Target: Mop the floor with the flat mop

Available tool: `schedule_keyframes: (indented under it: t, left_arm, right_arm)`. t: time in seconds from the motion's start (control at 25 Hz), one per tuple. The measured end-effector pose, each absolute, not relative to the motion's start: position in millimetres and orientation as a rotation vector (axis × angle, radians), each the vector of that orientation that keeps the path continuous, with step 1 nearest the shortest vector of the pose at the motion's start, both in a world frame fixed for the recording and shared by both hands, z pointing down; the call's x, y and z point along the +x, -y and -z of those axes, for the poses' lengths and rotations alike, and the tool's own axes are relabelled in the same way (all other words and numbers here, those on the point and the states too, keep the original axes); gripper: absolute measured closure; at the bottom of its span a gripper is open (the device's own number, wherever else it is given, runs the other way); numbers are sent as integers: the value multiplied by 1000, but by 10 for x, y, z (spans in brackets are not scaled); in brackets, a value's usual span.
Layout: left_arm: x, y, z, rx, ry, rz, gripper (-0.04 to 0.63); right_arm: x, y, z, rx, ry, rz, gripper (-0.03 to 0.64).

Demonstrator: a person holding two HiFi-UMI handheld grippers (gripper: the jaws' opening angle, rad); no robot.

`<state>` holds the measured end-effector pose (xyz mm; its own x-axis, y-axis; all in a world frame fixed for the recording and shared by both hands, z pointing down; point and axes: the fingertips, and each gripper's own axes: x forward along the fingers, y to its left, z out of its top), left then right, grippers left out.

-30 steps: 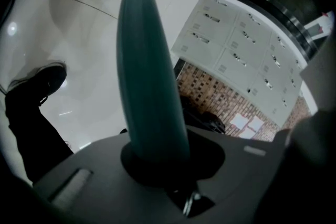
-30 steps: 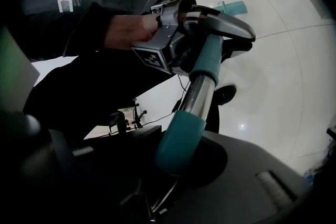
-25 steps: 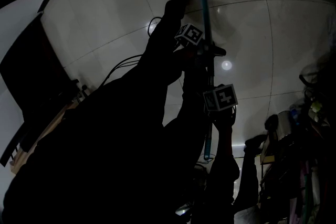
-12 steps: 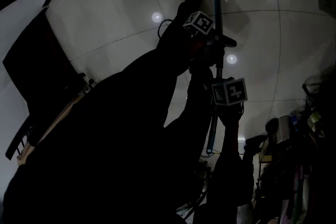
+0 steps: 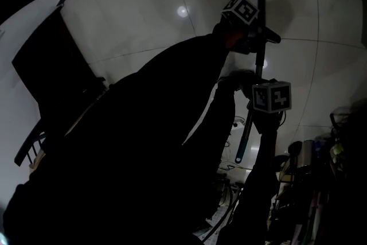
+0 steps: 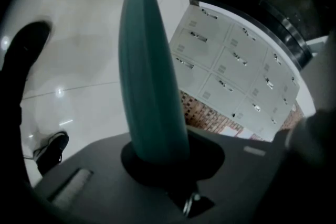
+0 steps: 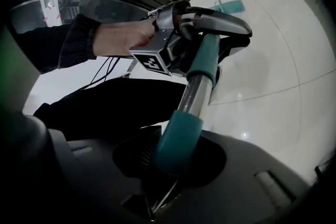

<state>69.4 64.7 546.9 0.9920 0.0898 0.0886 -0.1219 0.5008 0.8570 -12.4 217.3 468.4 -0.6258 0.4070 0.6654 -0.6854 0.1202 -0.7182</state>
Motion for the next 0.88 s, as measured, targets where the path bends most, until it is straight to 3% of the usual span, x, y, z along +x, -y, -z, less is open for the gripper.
schedule_keyframes:
  t: [0.48,0.88]
  left_arm:
    - [432,976,-5669,1130,74,-76,543]
    - [409,1035,-5488,1145,97,-61,547]
  right_arm:
    - [-360,-647,-5027,329,1595,-1566,512]
    - [-415,-617,-4872,332,1637,-1586,509]
